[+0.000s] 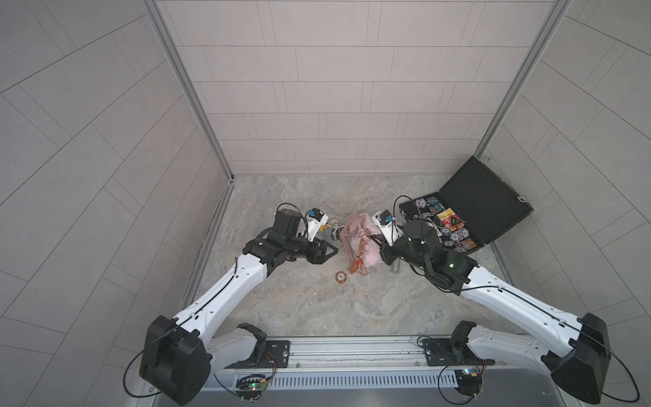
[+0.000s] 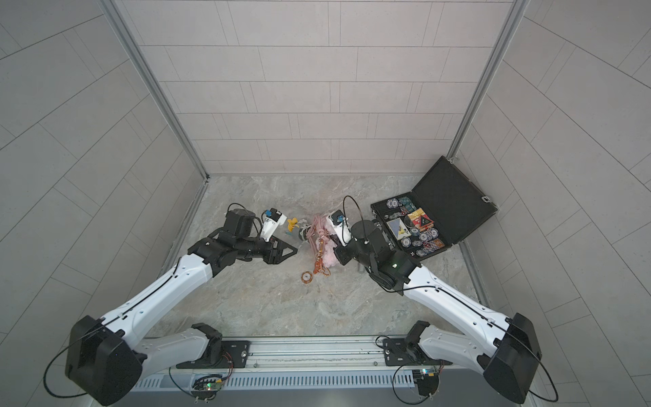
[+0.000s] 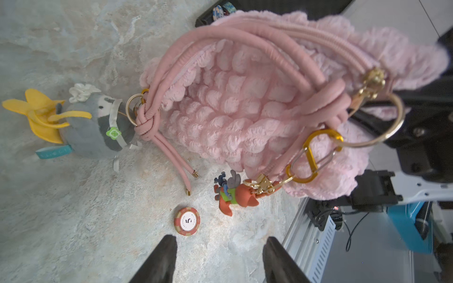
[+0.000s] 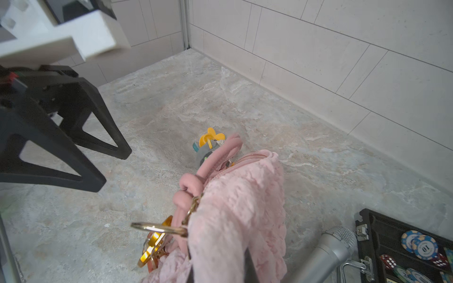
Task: Remove the decoration from the bag
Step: Adjust the decoration item in the bag.
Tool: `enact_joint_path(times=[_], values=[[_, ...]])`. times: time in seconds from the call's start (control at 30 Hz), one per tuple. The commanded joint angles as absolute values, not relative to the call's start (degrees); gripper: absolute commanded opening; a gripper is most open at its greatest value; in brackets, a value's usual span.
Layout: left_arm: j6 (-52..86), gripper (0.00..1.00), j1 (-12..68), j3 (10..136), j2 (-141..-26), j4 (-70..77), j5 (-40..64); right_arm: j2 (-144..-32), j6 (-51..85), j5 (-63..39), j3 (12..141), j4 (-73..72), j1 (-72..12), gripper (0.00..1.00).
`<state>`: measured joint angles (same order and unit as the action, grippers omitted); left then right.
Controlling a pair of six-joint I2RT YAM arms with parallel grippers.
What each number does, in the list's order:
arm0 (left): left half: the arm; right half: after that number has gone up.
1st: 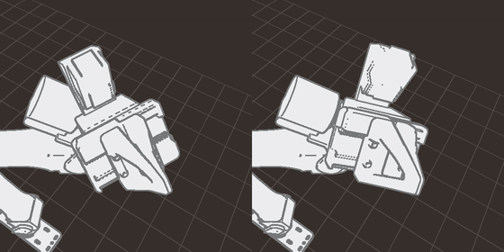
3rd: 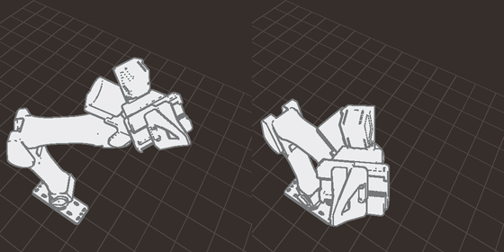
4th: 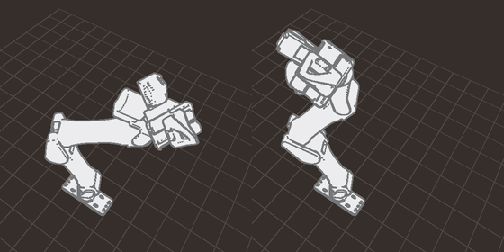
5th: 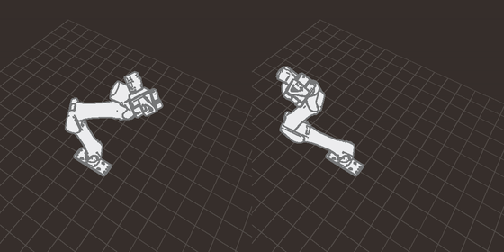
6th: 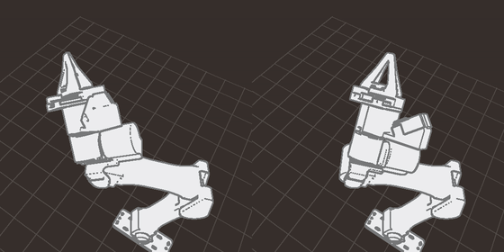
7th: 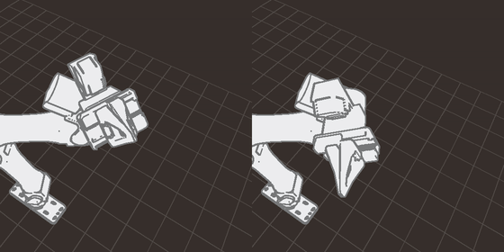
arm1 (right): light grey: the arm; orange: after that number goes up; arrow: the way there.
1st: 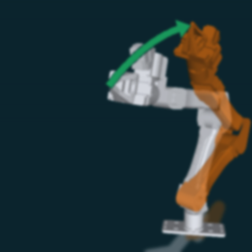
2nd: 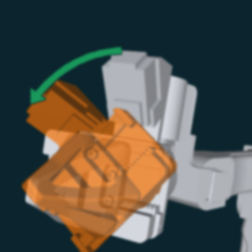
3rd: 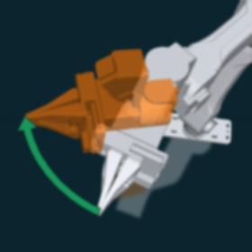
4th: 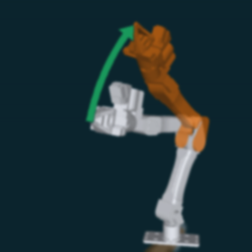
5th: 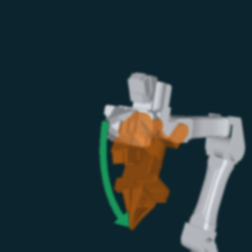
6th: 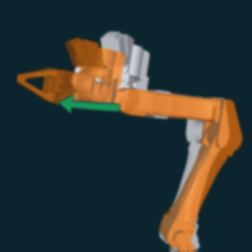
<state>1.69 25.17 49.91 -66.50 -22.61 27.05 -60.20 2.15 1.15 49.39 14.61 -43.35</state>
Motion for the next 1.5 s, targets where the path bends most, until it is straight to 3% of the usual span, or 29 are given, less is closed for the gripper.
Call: enact_joint_path(times=[0.0,0.4,1.47], values=[[-7.57,0.59,26.53,49.95,-65.93,-16.73,32.5,-57.64,3.02,-4.9,49.21,11.08,-42.38,0.0],[-12.85,0.59,33.04,47.23,-67.86,-14.3,25.0,-57.17,5.72,-12.12,48.7,7.39,-42.0,0.0],[-8.78,0.59,36.24,48.11,-70.18,-8.28,31.93,-60.74,7.26,-13.45,49.87,5.98,-41.93,0.0]])
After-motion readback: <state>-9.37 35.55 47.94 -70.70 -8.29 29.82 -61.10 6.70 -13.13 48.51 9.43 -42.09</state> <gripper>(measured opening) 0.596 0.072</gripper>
